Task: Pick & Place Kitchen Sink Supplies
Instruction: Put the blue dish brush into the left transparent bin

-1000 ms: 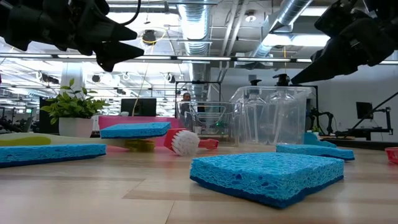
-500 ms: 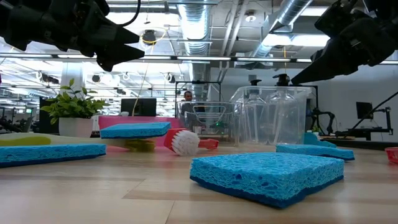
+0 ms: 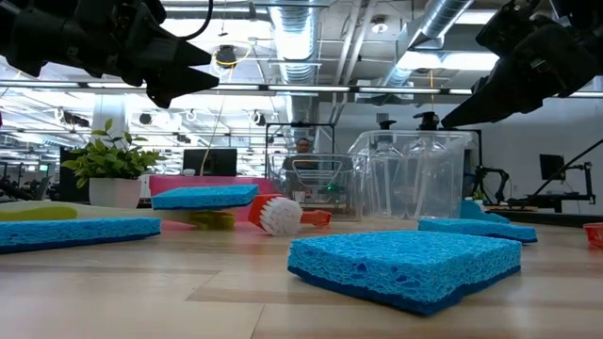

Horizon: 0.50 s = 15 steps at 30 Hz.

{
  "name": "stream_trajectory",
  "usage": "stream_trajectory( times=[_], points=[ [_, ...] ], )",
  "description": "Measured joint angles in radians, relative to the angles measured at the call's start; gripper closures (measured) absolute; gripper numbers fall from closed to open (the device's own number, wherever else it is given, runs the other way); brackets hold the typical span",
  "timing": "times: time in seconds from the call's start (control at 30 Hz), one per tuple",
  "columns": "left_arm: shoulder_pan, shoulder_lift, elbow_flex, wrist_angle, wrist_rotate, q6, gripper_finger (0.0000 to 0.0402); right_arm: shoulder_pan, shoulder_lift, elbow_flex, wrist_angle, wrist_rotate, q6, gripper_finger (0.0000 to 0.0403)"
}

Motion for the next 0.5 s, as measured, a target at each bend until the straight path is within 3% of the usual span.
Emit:
stream_trajectory(
  times=[0.5],
  points=[
    [0.000,0.000,0.000,0.000,0.000,0.000,0.0153,-0.002,0.000,0.000,0.000,0.002,0.018,0.0280]
  ],
)
